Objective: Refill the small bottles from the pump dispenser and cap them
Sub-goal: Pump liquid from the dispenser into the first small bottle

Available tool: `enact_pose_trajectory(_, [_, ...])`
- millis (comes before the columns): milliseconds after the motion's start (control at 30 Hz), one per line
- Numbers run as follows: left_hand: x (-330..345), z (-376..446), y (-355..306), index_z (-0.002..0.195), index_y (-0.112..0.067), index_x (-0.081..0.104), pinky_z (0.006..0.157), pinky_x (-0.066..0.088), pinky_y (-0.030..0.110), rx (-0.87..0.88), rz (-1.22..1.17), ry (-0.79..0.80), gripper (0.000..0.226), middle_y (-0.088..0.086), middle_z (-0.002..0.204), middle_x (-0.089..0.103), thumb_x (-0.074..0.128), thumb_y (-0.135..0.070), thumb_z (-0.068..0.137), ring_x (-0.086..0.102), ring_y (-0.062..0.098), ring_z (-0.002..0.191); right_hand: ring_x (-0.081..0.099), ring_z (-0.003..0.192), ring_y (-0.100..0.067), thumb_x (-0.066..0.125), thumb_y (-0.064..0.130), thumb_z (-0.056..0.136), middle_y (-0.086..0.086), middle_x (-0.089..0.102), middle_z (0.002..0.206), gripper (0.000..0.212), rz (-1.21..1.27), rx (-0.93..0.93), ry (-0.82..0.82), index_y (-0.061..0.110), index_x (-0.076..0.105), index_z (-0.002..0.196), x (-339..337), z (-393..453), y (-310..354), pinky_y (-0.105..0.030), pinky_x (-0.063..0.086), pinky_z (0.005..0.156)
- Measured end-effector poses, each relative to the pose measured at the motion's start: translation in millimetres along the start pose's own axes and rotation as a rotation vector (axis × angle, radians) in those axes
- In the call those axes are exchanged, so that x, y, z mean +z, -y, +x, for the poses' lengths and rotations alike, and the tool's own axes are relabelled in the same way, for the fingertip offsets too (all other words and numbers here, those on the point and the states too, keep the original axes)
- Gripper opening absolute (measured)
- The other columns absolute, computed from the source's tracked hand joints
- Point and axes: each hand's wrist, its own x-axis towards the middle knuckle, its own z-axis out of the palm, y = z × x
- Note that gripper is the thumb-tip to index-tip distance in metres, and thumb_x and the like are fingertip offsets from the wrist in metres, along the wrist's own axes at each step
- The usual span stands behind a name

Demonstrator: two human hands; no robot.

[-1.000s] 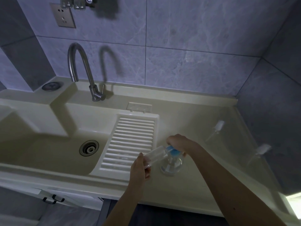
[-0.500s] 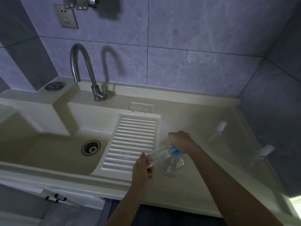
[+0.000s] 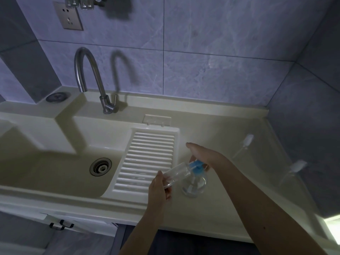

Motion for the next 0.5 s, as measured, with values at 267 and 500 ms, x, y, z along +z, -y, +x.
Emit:
enact_pose_trajectory(267, [2, -3, 2, 0.086, -0.004, 0.055, 0.037, 0.028, 0.018, 0.006, -0.03, -0.005, 0.038, 0.001, 0.051, 0.042, 0.034, -0.032, 0.101, 0.035, 0.006, 0.036, 0.049, 0.076, -0.02, 0.035, 0.014, 0.093, -0.017, 0.061, 0.106, 0.035, -0.091, -0.011, -0.099, -0.008, 0.057, 0.108, 7, 11, -1, -0.03, 0.043, 0.073])
enact_pose_trajectory(500, [-6, 4, 10, 0.094, 0.001, 0.058, 0.036, 0.03, 0.019, 0.008, 0.06, 0.002, 0.043, 0.004, 0.049, 0.043, 0.033, -0.034, 0.102, 0.036, 0.007, 0.034, 0.049, 0.052, -0.017, 0.044, 0.02, 0.076, -0.013, 0.067, 0.081, 0.035, -0.048, -0.025, -0.226, -0.004, 0.068, 0.083, 16, 17, -10, -0.02, 0.037, 0.051])
